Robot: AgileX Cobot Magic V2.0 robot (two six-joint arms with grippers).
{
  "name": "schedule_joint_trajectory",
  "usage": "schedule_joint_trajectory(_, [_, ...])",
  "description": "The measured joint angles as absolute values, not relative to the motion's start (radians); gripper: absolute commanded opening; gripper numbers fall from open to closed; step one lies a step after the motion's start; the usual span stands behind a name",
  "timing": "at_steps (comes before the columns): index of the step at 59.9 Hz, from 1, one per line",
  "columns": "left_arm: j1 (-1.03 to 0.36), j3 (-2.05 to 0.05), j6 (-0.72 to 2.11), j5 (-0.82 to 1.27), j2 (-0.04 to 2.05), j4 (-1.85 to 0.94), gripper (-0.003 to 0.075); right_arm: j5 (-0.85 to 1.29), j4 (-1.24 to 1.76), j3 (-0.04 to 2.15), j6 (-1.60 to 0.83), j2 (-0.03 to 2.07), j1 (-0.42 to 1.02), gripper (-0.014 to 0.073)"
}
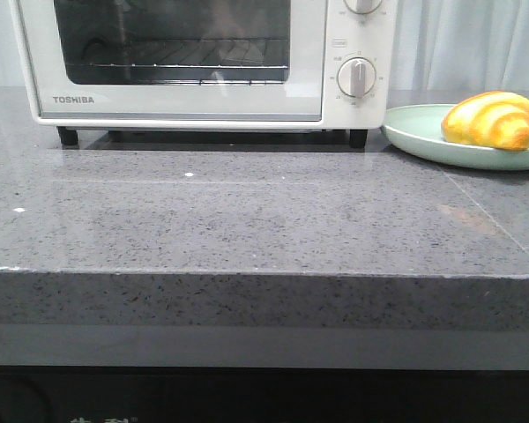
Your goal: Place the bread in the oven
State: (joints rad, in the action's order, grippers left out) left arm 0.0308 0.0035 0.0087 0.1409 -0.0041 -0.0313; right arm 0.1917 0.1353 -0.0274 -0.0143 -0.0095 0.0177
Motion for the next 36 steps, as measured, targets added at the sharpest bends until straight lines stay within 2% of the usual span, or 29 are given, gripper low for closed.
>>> schedule_joint_trajectory(36, [0.031,0.004,0.009,0.141,-0.004,-0.031,-0.002,0.192,0.135,-0.027,-0.014,-0.009,0.018,-0.006])
